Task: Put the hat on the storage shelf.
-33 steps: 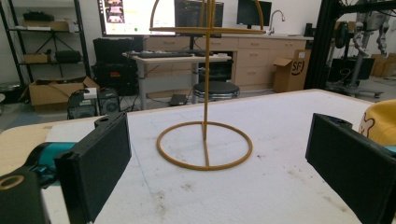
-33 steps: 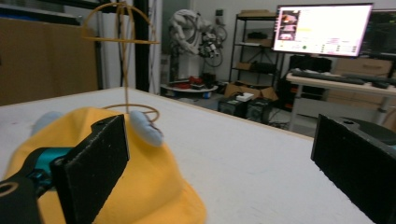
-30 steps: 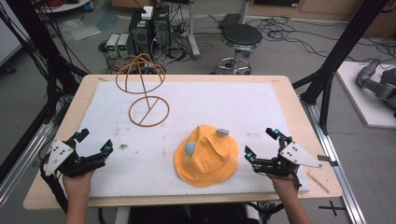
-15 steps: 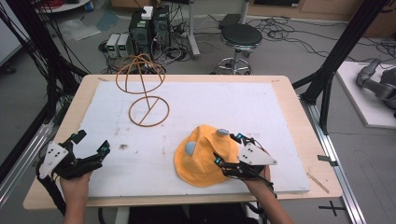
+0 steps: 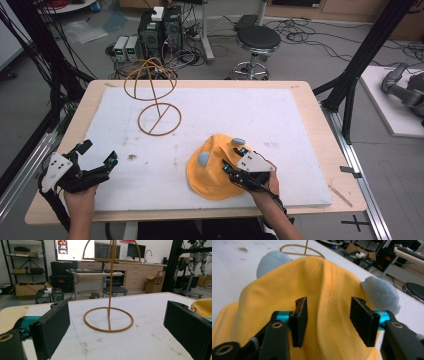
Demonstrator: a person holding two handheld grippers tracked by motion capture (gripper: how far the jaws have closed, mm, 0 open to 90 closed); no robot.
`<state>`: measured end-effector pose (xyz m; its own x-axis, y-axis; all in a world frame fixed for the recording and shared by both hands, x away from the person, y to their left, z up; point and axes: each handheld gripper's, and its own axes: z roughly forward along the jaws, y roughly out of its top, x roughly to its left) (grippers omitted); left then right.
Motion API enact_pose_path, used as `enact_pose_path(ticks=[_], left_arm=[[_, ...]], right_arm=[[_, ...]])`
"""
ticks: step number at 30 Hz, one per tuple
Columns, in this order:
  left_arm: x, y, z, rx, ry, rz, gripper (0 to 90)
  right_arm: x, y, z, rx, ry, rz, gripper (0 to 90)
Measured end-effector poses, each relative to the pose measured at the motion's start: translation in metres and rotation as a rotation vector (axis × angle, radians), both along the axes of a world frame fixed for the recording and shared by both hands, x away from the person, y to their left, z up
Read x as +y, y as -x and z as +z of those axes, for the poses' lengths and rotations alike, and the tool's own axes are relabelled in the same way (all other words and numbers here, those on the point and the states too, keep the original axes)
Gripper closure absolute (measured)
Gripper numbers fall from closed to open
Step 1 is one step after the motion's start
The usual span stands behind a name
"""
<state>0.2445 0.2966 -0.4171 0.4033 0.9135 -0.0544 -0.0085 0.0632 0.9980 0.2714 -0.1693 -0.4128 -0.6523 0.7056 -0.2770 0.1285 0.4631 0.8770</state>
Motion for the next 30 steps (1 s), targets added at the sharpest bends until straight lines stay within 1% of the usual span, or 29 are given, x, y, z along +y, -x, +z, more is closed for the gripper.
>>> enact_pose_path(ticks=[1, 2, 3, 5, 6, 7, 8, 9, 12, 13, 14, 15, 16, 17, 18, 19, 20, 21, 22, 23, 24, 25, 27, 28, 29, 30], left_arm=[[0.0, 0.0, 0.0, 0.0, 0.001, -0.001, 7.3], [0.0, 0.0, 0.0, 0.0, 0.001, 0.0, 7.3], [0.0, 0.0, 0.0, 0.0, 0.001, 0.0, 7.2], [0.0, 0.0, 0.0, 0.0, 0.004, 0.0, 7.2], [0.0, 0.0, 0.0, -0.002, 0.007, 0.001, 7.2], [0.0, 0.0, 0.0, -0.002, 0.007, 0.002, 7.3], [0.0, 0.0, 0.0, -0.001, 0.005, 0.001, 7.3], [0.0, 0.0, 0.0, 0.0, 0.004, 0.001, 7.3], [0.0, 0.0, 0.0, 0.001, 0.007, 0.001, 7.3], [0.0, 0.0, 0.0, 0.0, 0.008, 0.0, 7.3], [0.0, 0.0, 0.0, 0.0, 0.008, 0.0, 7.3], [0.0, 0.0, 0.0, -0.001, 0.007, 0.0, 7.3], [0.0, 0.0, 0.0, -0.001, 0.007, 0.001, 7.2], [0.0, 0.0, 0.0, -0.001, 0.007, 0.001, 7.3], [0.0, 0.0, 0.0, -0.001, 0.007, 0.002, 7.3], [0.0, 0.0, 0.0, -0.001, 0.008, 0.002, 7.2], [0.0, 0.0, 0.0, 0.0, 0.01, 0.003, 7.3], [0.0, 0.0, 0.0, 0.0, 0.01, 0.004, 7.3], [0.0, 0.0, 0.0, 0.0, 0.012, 0.005, 7.2], [0.0, 0.0, 0.0, -0.001, 0.014, 0.005, 7.3], [0.001, 0.0, 0.0, 0.0, 0.015, 0.005, 7.3], [0.001, 0.0, 0.0, 0.001, 0.018, 0.007, 7.2], [0.001, 0.0, 0.0, -0.002, 0.023, 0.008, 7.2], [0.001, 0.0, 0.0, -0.002, 0.023, 0.008, 7.2], [0.001, 0.0, 0.0, -0.003, 0.023, 0.009, 7.3], [0.001, 0.0, 0.001, -0.003, 0.024, 0.009, 7.3]], right_arm=[[0.002, 0.001, -0.001, -0.001, 0.027, 0.007, 57.9], [0.002, 0.001, -0.001, -0.001, 0.027, 0.007, 57.9], [0.004, 0.002, -0.002, -0.002, 0.047, 0.014, 64.8], [0.005, 0.001, -0.002, 0.003, 0.061, 0.021, 72.4], [0.005, 0.001, -0.002, 0.003, 0.061, 0.021, 72.4], [0.005, 0.0, -0.002, 0.019, 0.062, 0.03, 82.7], [0.004, 0.0, -0.001, 0.024, 0.064, 0.035, 86.3], [0.004, -0.002, 0.0, 0.027, 0.066, 0.04, 87.7], [0.003, -0.002, 0.001, 0.085, 0.051, 0.045, 88.3], [0.002, -0.004, 0.002, 0.071, 0.054, 0.048, 88.4], [0.002, -0.004, 0.002, 0.071, 0.054, 0.048, 88.4], [0.001, -0.005, 0.003, 0.061, 0.057, 0.051, 88.6], [0.001, -0.004, 0.003, 0.082, 0.046, 0.048, 88.7], [-0.001, -0.004, 0.004, 0.097, 0.019, 0.049, 89.0], [-0.001, -0.004, 0.004, 0.097, 0.019, 0.049, 89.0], [-0.005, -0.005, 0.006, 0.109, -0.018, 0.056, 89.0], [-0.007, -0.006, 0.007, 0.114, -0.04, 0.059, 89.1], [-0.007, -0.006, 0.007, 0.114, -0.04, 0.059, 89.1], [-0.01, -0.008, 0.009, 0.117, -0.065, 0.06, 89.1], [-0.014, -0.01, 0.012, 0.131, -0.108, 0.062, 89.2], [-0.014, -0.01, 0.012, 0.131, -0.108, 0.062, 89.2], [-0.018, -0.011, 0.015, 0.141, -0.144, 0.063, 89.3], [-0.02, -0.012, 0.018, 0.143, -0.175, 0.065, 89.3], [-0.02, -0.012, 0.018, 0.143, -0.175, 0.065, 89.3], [-0.021, -0.012, 0.022, 0.13, -0.196, 0.068, 89.2], [-0.021, -0.012, 0.022, 0.13, -0.196, 0.068, 89.2]])
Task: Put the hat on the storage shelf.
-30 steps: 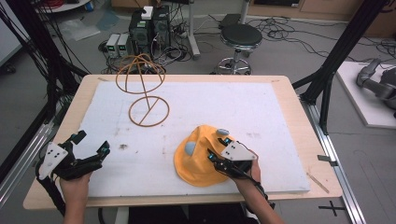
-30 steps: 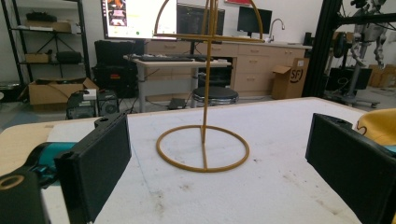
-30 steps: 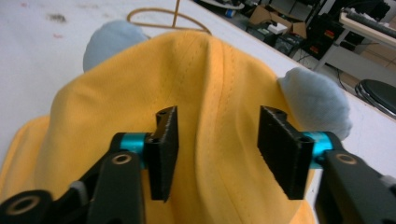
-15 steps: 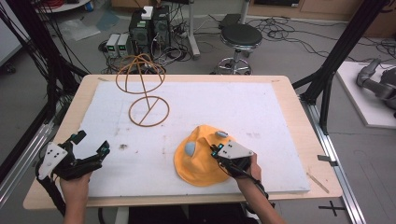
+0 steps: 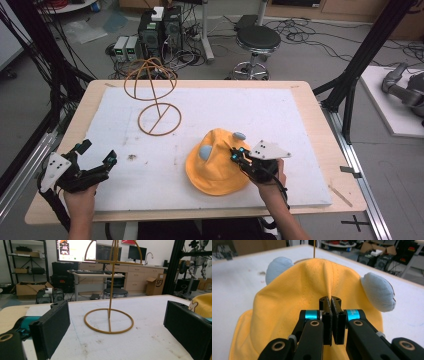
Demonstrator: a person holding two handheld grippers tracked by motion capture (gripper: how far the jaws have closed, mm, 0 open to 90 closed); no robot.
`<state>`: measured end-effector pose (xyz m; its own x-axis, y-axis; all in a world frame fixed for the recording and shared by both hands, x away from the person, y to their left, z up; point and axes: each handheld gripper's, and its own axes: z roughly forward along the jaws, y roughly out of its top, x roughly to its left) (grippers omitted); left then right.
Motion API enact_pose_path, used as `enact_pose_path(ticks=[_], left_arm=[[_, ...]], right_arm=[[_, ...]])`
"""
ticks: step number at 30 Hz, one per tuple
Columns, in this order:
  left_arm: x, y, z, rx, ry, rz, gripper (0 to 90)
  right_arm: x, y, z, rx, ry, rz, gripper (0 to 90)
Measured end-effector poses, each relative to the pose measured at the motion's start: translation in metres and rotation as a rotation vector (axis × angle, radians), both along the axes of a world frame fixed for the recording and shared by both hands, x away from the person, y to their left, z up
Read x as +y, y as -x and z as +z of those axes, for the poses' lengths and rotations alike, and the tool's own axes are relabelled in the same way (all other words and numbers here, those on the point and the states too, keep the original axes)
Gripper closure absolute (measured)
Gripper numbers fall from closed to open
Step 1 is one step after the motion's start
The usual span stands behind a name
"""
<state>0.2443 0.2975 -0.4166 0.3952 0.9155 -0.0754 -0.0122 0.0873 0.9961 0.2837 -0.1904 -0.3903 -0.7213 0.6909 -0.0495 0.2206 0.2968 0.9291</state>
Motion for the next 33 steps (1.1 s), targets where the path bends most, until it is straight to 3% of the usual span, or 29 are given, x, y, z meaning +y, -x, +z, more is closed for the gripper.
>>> enact_pose_path(ticks=[4, 5, 12, 14, 24, 33], left_arm=[[0.001, 0.0, 0.0, -0.001, 0.011, -0.003, 7.2], [0.001, 0.0, 0.0, -0.002, 0.012, -0.004, 7.3], [0.002, 0.0, 0.0, -0.005, 0.025, -0.004, 7.2], [0.002, -0.001, -0.001, -0.005, 0.023, -0.004, 7.3], [0.003, -0.002, -0.001, -0.007, 0.03, -0.004, 7.3], [0.0, -0.005, -0.002, -0.003, 0.022, -0.016, 7.3]], right_arm=[[0.0, -0.001, 0.012, -0.031, -0.043, -0.001, 89.2], [-0.001, -0.002, 0.018, -0.041, -0.072, -0.001, 89.2], [0.003, -0.007, 0.036, -0.069, -0.124, 0.009, 89.3], [0.009, -0.01, 0.046, -0.091, -0.158, 0.013, 89.3], [0.028, -0.019, 0.072, -0.138, -0.216, 0.019, 89.3], [0.042, -0.035, 0.107, -0.193, -0.254, 0.007, 89.3]])
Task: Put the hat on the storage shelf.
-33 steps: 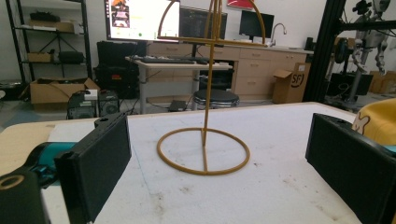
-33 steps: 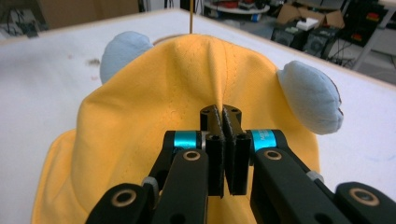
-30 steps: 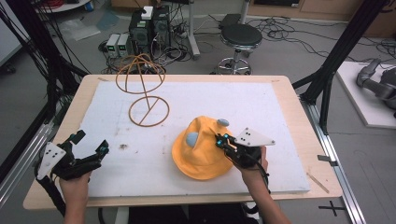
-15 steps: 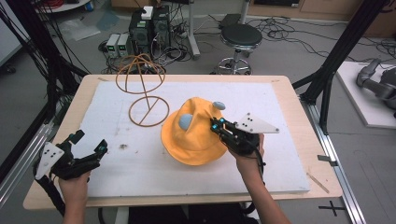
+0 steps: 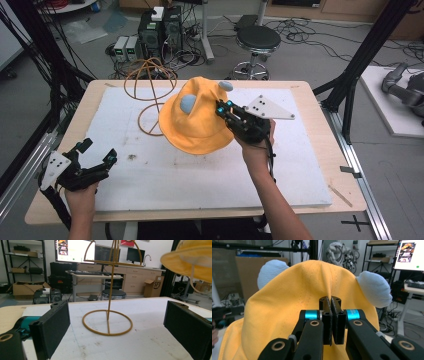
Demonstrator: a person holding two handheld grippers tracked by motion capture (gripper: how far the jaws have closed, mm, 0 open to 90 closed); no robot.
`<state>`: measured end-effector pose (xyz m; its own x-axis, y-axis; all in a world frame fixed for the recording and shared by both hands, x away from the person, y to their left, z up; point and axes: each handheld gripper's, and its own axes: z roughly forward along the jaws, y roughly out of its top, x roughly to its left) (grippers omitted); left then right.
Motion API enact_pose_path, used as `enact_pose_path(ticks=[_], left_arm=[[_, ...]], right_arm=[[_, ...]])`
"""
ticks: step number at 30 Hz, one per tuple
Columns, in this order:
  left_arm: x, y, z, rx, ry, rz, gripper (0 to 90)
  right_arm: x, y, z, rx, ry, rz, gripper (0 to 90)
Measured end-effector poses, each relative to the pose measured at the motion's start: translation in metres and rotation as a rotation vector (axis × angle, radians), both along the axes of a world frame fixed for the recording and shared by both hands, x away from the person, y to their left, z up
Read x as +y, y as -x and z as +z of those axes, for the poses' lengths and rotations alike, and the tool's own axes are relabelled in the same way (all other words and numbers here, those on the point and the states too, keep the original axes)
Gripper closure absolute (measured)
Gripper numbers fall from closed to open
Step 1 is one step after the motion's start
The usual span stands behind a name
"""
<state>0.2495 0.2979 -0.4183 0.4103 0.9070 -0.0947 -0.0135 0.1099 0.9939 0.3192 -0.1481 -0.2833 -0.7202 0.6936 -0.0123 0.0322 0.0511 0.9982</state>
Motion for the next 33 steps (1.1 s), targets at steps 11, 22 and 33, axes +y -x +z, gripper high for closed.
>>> enact_pose_path(ticks=[11, 22, 33], left_arm=[[-0.004, -0.002, 0.0, -0.003, -0.012, -0.007, 7.2], [-0.008, -0.002, 0.003, -0.018, -0.035, -0.012, 7.3], [-0.011, -0.003, 0.004, -0.024, -0.044, -0.023, 7.3]], right_arm=[[0.02, -0.021, 0.033, -0.039, -0.009, -0.035, 89.3], [0.048, -0.049, 0.064, -0.06, -0.021, -0.044, 89.3], [0.076, -0.073, 0.08, -0.082, -0.003, -0.071, 89.3]])
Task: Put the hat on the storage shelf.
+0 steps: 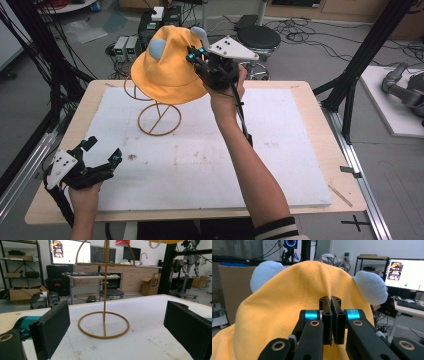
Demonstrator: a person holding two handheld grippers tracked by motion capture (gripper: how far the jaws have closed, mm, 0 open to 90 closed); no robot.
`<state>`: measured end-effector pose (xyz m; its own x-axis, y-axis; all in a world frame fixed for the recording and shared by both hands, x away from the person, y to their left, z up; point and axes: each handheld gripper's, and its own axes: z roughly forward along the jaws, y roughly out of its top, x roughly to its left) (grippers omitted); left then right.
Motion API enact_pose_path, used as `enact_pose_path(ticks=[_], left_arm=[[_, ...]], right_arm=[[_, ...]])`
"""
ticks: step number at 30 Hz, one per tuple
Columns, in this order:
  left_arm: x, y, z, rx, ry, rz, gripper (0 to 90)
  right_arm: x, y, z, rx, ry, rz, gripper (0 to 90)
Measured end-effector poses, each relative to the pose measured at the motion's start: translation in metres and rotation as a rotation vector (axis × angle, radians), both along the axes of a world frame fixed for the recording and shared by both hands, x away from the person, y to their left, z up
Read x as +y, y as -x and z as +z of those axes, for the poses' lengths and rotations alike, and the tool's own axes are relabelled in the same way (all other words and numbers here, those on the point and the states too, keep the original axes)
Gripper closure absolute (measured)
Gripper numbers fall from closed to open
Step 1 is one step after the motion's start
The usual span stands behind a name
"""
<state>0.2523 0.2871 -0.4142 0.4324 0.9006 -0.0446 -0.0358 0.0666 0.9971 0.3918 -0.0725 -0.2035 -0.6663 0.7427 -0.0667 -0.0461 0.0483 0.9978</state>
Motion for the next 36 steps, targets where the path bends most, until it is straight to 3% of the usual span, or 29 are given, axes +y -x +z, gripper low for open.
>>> enact_pose_path(ticks=[7, 14, 29, 34, 36], left_arm=[[-0.002, 0.0, 0.002, -0.008, -0.002, -0.006, 7.2], [-0.001, 0.001, 0.004, -0.014, -0.007, -0.008, 7.3], [0.002, 0.003, 0.007, -0.033, 0.019, -0.009, 7.3], [0.002, 0.002, 0.005, -0.027, 0.019, -0.008, 7.3], [0.002, 0.003, 0.006, -0.028, 0.012, -0.007, 7.2]], right_arm=[[0.016, -0.011, 0.007, -0.025, 0.012, -0.034, 89.3], [0.035, -0.023, 0.007, -0.036, -0.006, -0.065, 89.3], [0.075, -0.043, -0.021, 0.019, 0.006, -0.098, 89.3], [0.086, -0.048, -0.033, 0.04, 0.027, -0.102, 89.2], [0.09, -0.051, -0.04, 0.069, 0.048, -0.108, 89.2]])
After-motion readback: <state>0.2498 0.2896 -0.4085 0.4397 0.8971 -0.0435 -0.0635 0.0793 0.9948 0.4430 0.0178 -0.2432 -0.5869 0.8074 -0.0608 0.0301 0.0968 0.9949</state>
